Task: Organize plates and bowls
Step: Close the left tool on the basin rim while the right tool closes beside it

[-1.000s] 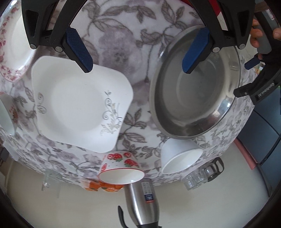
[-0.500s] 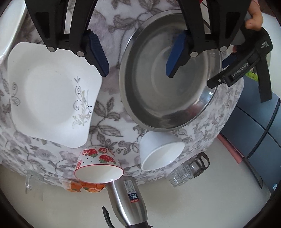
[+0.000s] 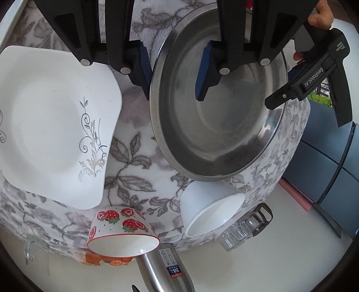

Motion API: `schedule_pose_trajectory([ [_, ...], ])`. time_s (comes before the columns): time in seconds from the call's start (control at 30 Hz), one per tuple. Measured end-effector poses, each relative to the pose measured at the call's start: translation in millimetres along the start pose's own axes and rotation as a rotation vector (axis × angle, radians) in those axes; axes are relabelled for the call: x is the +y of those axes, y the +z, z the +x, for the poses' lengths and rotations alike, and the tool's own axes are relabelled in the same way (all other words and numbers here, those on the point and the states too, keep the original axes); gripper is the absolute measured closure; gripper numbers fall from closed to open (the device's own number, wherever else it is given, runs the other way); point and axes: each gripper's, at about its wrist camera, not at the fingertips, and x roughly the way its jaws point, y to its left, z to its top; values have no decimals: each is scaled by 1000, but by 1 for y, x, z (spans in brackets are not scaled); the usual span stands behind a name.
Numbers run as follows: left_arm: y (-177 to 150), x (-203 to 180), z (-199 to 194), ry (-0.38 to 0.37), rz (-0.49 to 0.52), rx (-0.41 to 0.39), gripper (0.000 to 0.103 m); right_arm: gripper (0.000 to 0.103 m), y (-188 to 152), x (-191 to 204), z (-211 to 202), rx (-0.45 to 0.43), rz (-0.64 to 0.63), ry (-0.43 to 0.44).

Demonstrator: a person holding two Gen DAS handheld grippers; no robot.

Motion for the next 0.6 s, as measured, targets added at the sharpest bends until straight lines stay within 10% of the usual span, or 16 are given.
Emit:
schedule_pose_trajectory([
  [0.3,-1,3,-3,18,-7,1,9,75,2,-6,4,9,7,-3],
  [0.6,-1,15,-11,59,-62,-7,63,80,1,-9,-1,7,17,0],
])
